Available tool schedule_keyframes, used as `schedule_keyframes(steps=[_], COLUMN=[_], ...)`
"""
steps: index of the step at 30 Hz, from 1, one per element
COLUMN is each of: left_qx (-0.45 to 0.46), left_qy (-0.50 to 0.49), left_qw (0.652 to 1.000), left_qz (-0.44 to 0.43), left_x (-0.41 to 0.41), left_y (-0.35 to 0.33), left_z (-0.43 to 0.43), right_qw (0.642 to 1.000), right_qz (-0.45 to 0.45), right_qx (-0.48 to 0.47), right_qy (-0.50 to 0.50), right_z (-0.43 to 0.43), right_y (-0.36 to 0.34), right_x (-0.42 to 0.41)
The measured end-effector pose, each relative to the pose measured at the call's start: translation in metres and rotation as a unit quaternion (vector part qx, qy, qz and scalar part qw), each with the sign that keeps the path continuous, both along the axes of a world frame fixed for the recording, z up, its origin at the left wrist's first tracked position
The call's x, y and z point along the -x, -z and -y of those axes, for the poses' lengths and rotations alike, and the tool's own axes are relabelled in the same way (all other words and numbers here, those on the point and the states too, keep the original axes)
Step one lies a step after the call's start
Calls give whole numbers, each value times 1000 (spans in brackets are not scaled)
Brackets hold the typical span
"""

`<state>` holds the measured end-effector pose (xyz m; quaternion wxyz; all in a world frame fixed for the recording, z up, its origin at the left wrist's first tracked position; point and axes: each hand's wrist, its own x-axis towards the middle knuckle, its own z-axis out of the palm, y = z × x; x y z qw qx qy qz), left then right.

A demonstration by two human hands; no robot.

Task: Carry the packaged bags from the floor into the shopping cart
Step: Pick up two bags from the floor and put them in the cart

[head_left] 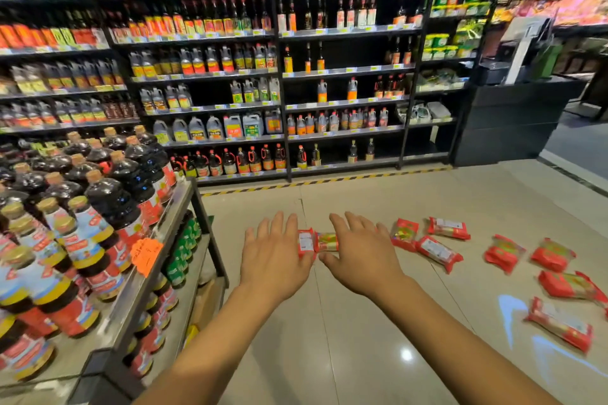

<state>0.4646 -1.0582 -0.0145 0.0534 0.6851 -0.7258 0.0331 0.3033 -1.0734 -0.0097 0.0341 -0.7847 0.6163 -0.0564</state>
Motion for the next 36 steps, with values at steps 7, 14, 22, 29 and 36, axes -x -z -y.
schedule_keyframes(steps=[7,14,22,29,36], left_qx=[6,-21,-17,-26,-44], left_qy=[-32,-63,-97,-120,-141], left_qw=[999,998,995,992,988], left_qz=[23,12,19,-11,-43], left_x=[23,21,-9,-54,-103], left_y=[-4,5,30,50,77], left_z=[109,185,272,384,479], right_qw=[999,998,996,994,992], right_qz=[20,18,-3,-43,-63], right_qx=[-12,-31,-45,-40,-41], right_qy=[-28,-44,-71,-94,-106], right_z=[120,206,303,417,526], right_y=[-8,1,18,25,37], right_x=[22,30,6,-35,-86])
